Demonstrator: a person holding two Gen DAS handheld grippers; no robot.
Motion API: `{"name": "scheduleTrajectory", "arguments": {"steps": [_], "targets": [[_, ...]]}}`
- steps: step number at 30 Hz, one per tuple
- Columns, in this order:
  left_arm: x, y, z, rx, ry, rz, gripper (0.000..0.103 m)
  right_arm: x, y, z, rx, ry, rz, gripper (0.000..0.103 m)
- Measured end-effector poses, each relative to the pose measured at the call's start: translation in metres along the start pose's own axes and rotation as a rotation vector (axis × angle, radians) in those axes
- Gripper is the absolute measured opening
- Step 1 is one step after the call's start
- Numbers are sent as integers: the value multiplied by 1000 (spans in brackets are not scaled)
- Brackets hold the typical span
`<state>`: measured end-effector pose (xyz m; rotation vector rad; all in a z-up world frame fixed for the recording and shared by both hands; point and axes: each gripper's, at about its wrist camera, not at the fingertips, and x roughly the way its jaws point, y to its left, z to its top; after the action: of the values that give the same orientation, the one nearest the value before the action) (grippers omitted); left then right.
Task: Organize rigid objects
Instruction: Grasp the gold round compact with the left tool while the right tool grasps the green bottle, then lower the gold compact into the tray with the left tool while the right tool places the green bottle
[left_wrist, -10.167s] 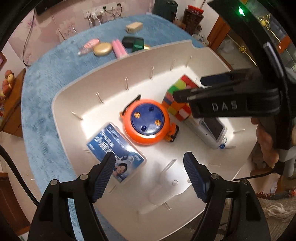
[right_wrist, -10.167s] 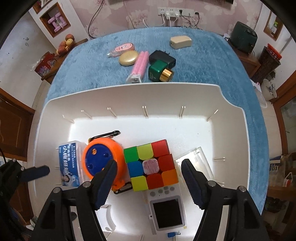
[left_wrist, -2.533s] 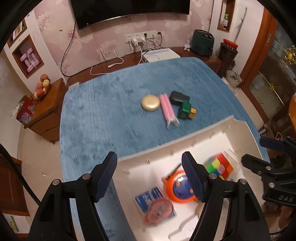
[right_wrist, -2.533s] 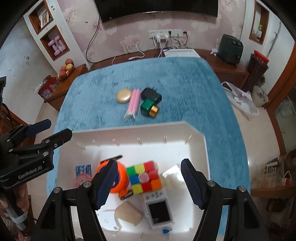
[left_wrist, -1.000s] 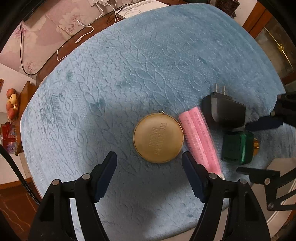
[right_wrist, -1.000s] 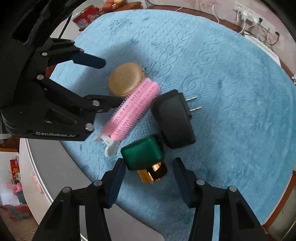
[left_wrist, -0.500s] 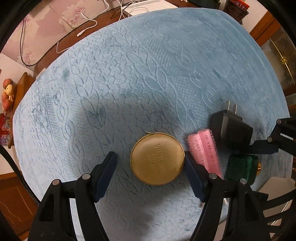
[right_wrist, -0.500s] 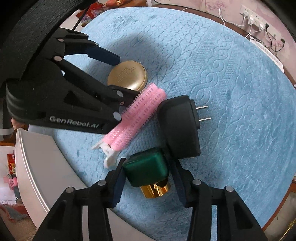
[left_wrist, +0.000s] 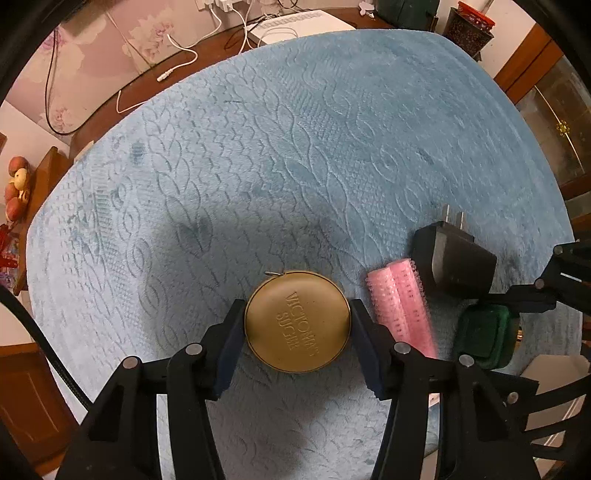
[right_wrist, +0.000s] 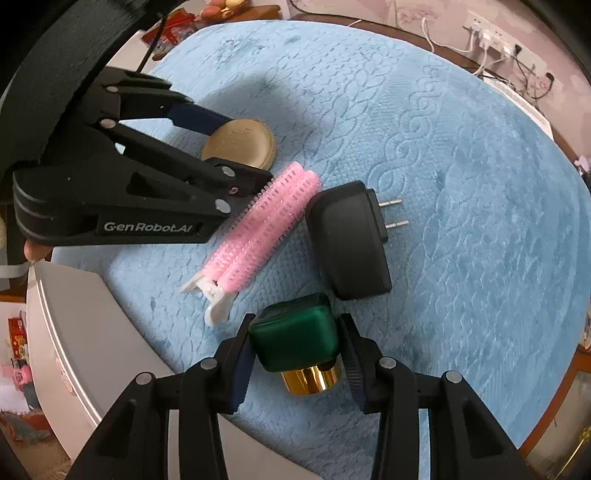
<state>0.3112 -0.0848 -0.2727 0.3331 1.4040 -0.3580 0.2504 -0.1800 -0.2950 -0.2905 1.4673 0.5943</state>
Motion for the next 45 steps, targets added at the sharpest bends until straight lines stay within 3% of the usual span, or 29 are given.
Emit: {"name": "scheduleTrajectory", "arguments": {"steps": [6,13,22,32,45], "targets": [[-25,-5,-17,-12,-35,-12,58,-26,-5,-8,74,-63,5,43],[-87,-10,-43,1,-131,-57,58,-84,2,-31,144,-195,9,43],[-166,-18,-101,28,-256,-102,58,-142,51,-77,241,-311,-22,43],[-174,-38,-175,71,-245,-130,58,-130,113,-145,305,-269,-71,43],[-121,-91,-259,274,-110,-124,58,-62,153,-205,392,-121,-123,43]]}}
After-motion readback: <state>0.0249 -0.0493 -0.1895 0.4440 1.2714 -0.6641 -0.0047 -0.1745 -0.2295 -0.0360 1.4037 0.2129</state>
